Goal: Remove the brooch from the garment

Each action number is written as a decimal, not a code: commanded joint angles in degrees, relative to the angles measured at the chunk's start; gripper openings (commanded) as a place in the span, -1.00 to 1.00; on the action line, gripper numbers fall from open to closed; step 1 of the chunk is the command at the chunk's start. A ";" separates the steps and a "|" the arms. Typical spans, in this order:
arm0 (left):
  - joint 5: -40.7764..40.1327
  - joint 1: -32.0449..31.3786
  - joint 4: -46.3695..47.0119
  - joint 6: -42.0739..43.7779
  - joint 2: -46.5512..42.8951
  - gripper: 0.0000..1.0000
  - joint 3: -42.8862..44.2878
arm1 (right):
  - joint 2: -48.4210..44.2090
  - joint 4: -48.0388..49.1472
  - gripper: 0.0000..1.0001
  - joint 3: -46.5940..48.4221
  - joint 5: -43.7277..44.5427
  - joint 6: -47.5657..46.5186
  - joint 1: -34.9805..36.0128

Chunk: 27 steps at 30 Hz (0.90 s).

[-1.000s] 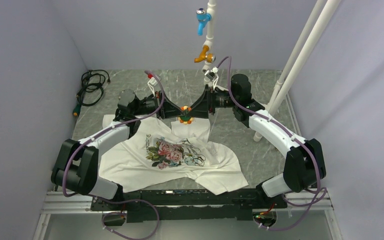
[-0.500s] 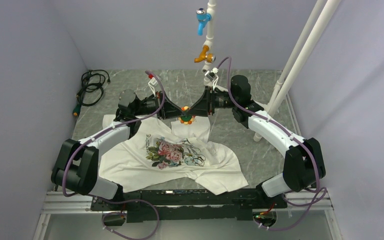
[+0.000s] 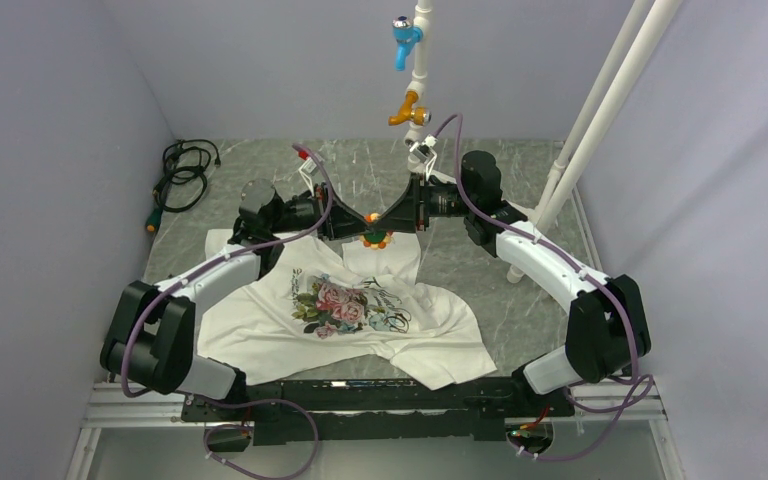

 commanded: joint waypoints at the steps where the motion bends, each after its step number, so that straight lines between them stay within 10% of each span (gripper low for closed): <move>1: -0.60 -1.15 -2.64 6.16 -3.55 -1.00 1.53 | 0.65 1.85 -0.36 0.15 1.01 1.08 -0.66; 27: -3.61 -0.94 -0.93 4.02 -3.76 -1.00 0.51 | -2.79 -2.56 -0.55 -3.46 3.66 -0.73 -4.10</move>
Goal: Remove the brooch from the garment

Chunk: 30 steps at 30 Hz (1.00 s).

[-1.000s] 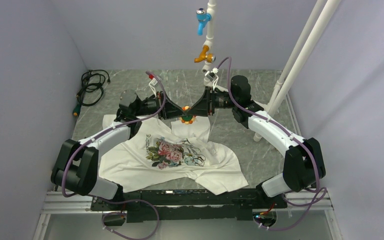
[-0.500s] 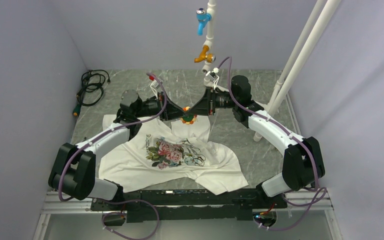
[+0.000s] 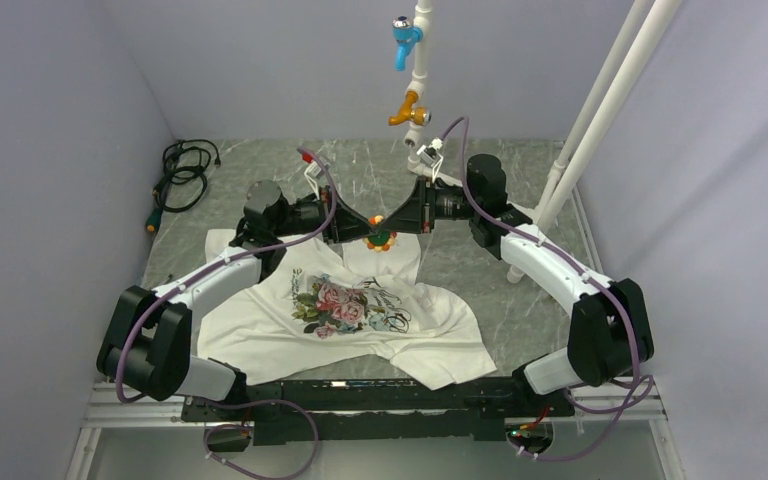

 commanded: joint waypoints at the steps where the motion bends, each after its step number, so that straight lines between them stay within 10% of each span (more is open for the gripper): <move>1: 0.36 0.50 5.39 -1.58 -1.73 -1.00 0.52 | -2.38 -1.40 -0.54 -1.62 3.60 -1.94 -2.21; 20: -0.15 0.52 5.10 -1.68 -0.19 -1.00 1.56 | -3.85 -0.98 -0.40 -2.55 1.77 -4.35 -2.28; 30: -1.31 0.36 3.65 0.75 -0.10 -1.00 2.77 | -5.84 0.55 0.07 -2.88 -0.37 -5.69 -2.11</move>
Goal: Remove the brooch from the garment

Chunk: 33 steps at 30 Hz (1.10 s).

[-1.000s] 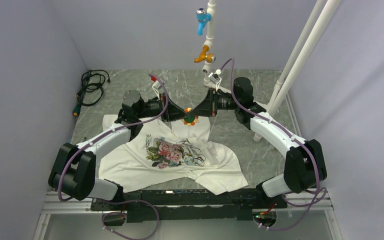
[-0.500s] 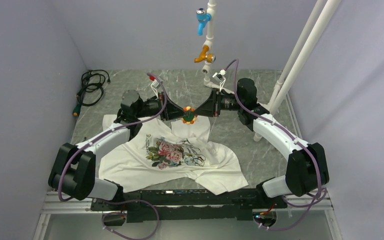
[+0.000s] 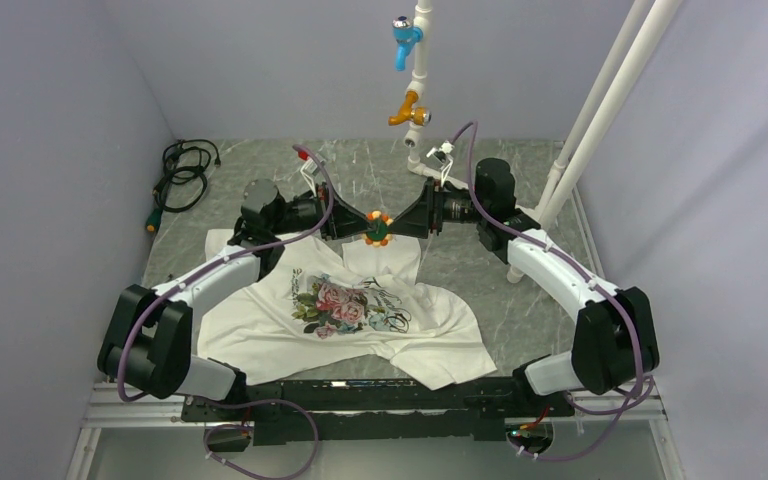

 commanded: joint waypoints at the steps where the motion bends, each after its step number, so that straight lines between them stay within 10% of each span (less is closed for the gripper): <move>1: -1.31 -0.30 0.61 3.23 -1.08 -1.00 2.99 | -2.96 1.66 0.11 0.04 -1.01 -1.38 -0.05; 9: -12.09 -2.72 -15.28 18.64 -7.17 -1.00 4.81 | -4.45 2.93 0.27 -0.61 2.36 -0.92 0.57; 23: -13.21 -4.97 -14.95 20.73 -8.46 -1.00 4.13 | -2.95 3.67 0.30 1.86 4.44 0.01 1.71; 33: -13.39 -6.08 -15.88 22.57 -8.42 -1.00 4.76 | -2.16 3.44 0.02 1.96 6.73 0.42 1.88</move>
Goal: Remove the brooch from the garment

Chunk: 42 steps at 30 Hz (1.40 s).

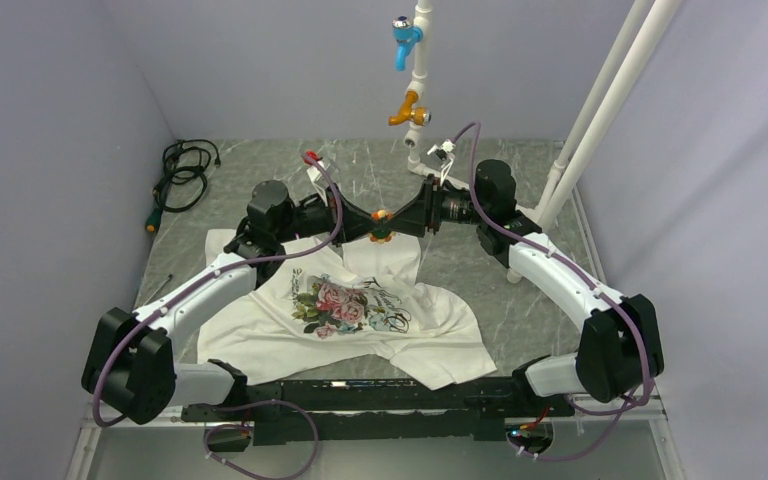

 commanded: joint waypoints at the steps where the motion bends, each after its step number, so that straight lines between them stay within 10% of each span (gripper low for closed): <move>1: -0.31 -0.56 0.50 1.87 -1.68 -1.00 2.53 | 0.33 3.00 -0.06 2.18 1.61 0.63 0.13; 24: -2.19 -0.45 0.70 0.79 -2.96 -1.00 0.79 | 1.20 1.15 -0.49 2.80 0.86 -0.89 0.13; 33: 1.85 2.19 4.88 -5.23 -0.24 -1.00 0.49 | -0.34 -1.51 0.18 2.85 -3.77 -5.94 0.05; 42: 10.25 3.05 14.51 -12.80 3.06 -1.00 0.02 | 0.06 -1.06 -0.02 4.12 -6.03 -5.20 -1.18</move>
